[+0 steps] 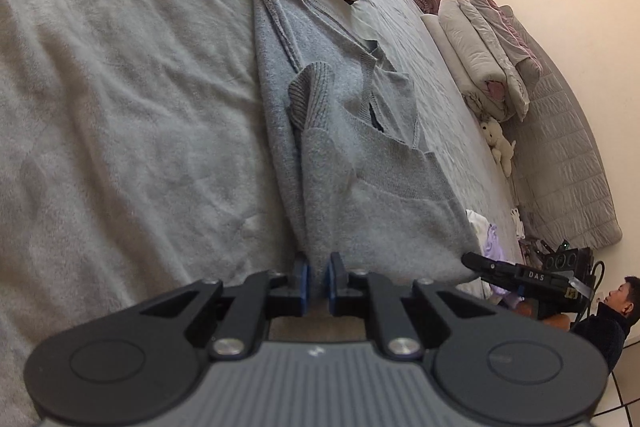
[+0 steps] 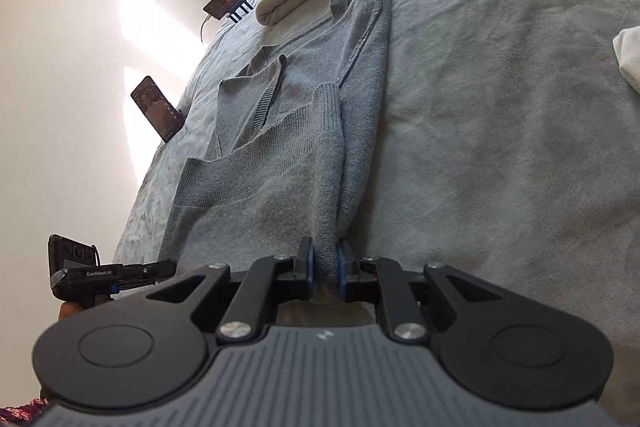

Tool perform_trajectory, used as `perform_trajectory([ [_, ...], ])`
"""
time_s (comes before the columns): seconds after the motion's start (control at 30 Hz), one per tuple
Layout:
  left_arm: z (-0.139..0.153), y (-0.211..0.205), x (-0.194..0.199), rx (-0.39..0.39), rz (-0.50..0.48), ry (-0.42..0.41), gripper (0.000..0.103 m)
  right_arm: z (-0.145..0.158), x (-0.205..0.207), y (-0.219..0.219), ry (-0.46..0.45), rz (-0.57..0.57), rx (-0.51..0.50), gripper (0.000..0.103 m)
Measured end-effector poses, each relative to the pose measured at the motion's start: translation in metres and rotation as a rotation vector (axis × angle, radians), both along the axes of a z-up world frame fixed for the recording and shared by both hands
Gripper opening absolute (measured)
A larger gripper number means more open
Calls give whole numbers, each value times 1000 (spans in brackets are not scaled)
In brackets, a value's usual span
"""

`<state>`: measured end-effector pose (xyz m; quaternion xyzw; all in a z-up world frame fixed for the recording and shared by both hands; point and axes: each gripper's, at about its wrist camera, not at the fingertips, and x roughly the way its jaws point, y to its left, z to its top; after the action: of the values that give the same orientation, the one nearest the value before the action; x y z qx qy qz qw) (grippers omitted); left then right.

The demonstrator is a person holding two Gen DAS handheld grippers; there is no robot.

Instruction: Fold clothes

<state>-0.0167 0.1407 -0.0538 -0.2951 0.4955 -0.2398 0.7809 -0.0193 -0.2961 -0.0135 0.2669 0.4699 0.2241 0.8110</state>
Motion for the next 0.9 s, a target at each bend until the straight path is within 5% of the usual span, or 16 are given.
perform_trajectory([
  [0.1,-3,1,1,-20,4,-1,15,-10,4,6,24,-3,-25,21],
  [0.2,7,-1,3,-24,-35,-31,40,-3,6,7,1,8,-50,32],
  [0.27,17,-5,4,11,-40,-79,46,4,6,7,-29,-7,-81,39],
  [0.4,33,-11,11,129,-9,-196,46,14,9,8,-118,-55,-179,40],
  [0.57,42,-24,30,189,23,-321,45,16,21,20,-208,-71,-194,40],
  [0.7,39,-38,51,255,36,-359,43,11,38,33,-239,-93,-212,40],
  [0.9,30,-68,50,441,-9,-440,20,-5,50,45,-259,-116,-210,40],
])
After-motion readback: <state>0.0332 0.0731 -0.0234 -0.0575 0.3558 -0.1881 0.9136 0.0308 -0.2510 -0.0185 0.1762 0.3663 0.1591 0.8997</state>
